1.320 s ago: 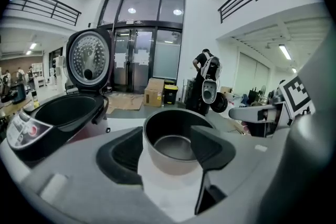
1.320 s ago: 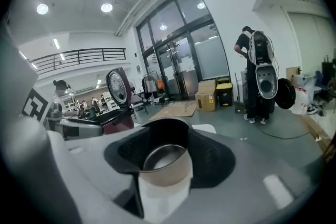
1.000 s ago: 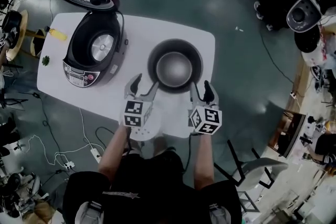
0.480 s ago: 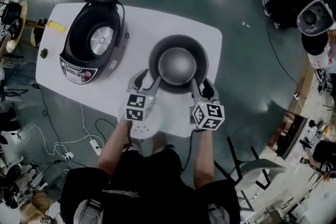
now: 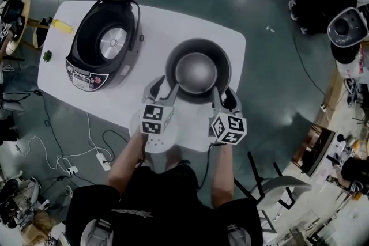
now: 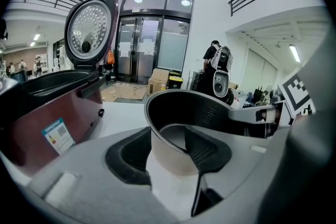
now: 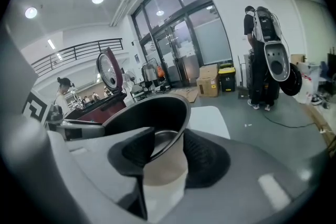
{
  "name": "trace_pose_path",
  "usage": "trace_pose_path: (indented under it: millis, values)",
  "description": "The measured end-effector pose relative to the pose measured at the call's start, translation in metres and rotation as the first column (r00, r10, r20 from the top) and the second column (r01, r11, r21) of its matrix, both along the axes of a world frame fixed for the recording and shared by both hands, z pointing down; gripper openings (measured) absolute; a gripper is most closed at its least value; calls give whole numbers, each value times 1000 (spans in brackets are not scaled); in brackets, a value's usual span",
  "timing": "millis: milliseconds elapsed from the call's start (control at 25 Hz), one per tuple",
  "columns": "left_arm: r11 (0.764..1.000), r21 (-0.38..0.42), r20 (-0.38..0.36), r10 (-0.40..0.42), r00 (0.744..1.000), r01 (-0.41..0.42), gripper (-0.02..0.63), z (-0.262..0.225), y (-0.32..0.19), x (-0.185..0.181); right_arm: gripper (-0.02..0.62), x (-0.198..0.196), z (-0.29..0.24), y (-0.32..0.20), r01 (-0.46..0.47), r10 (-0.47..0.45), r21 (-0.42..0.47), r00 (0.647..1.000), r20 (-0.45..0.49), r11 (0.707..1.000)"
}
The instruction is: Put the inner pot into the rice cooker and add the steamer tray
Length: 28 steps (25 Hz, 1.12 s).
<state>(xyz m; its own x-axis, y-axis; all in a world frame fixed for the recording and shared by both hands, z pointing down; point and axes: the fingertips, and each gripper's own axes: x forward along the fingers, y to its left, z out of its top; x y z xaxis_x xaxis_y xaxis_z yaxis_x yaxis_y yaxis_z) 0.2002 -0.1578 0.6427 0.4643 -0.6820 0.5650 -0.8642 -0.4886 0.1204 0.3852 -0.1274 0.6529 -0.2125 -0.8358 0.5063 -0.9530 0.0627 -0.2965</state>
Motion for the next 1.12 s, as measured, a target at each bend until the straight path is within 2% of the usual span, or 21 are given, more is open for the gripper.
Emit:
trace_pose_path:
  millis: [320, 680, 880, 1120]
  values:
    - [999, 18, -36, -50, 998, 50, 164, -1, -5, -4, 158, -1, 0, 1, -43, 43, -9, 999, 10, 999]
    - [996, 29, -44, -86, 995, 87, 147, -4, -9, -3, 126, 6, -12, -6, -87, 86, 12, 996, 31, 996]
    - [993, 70, -38, -91, 995, 93, 141, -19, -10, -5, 117, 6, -20, -8, -106, 105, 21, 993, 51, 994]
    - [986, 123, -51, -106, 993, 112, 137, -50, -9, -14, 115, -2, -53, -8, -106, 103, 87, 994, 38, 991]
